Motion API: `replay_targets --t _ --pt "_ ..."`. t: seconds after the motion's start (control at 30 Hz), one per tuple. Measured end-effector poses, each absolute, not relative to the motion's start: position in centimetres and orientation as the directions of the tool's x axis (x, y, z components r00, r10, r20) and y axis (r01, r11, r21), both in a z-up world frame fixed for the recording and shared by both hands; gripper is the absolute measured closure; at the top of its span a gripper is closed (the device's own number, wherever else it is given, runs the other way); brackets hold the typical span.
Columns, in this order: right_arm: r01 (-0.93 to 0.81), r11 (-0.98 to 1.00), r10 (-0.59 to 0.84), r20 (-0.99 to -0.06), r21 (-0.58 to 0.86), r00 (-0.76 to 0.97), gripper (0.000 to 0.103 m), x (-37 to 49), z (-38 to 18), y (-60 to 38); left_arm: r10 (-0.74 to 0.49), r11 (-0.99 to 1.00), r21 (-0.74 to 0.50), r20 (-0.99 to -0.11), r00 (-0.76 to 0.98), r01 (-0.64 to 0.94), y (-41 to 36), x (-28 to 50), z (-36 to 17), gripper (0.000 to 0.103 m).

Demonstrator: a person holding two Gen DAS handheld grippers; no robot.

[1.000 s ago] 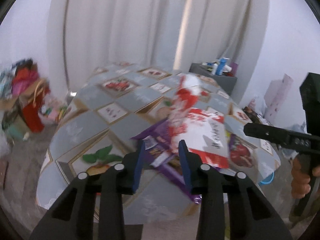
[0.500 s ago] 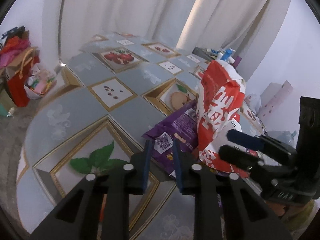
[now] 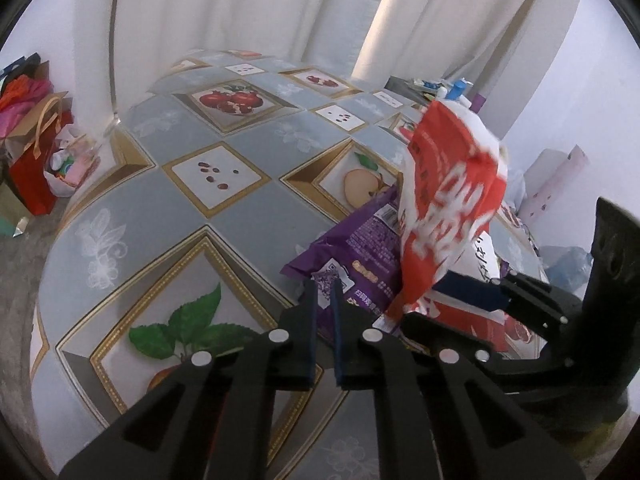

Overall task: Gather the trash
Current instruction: 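Grasp the large red-and-white bag with the right tool while the left tool reaches the purple wrapper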

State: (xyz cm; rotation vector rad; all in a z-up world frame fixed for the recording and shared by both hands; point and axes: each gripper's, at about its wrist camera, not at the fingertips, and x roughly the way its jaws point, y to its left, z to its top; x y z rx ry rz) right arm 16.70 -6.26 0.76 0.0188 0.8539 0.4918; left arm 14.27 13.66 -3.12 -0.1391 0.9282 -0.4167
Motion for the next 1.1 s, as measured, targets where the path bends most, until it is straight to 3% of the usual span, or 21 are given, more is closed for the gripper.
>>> replay_targets --t 0.1,0.43,0.53,0.7,0.87,1.1 --pt "-0.403 0.889 0.421 -0.731 0.215 0.538 0.067 16.9 0.3 -6.1 -0.411 0.910 -0.305 -0.754 0.512 0.281 13.9 14.5 -3.1 0.097" --pt "-0.375 0.868 0.489 -0.695 0.326 0.527 0.069 16.9 -0.1 -7.6 -0.404 0.914 -0.328 -0.797 0.449 0.240 14.1 15.4 -4.1 0.096" --pt "-0.372 0.865 0.496 -0.688 0.337 0.529 0.070 16.8 0.0 -7.9 -0.426 0.904 -0.366 -0.794 0.433 0.219 14.3 15.8 -4.5 0.092" --pt "-0.332 0.846 0.532 -0.668 0.416 0.520 0.081 17.1 -0.3 -9.3 -0.469 0.883 -0.427 -0.779 0.418 0.195 14.9 16.3 -4.8 0.088" --pt "-0.323 0.839 0.543 -0.659 0.437 0.520 0.086 17.0 -0.3 -9.9 -0.464 0.884 -0.429 -0.769 0.440 0.184 14.9 16.9 -4.5 0.071" --pt "-0.335 0.853 0.521 -0.666 0.400 0.534 0.086 16.4 -0.1 -9.3 -0.499 0.865 -0.460 -0.748 0.438 0.199 14.3 17.9 -4.7 0.070"
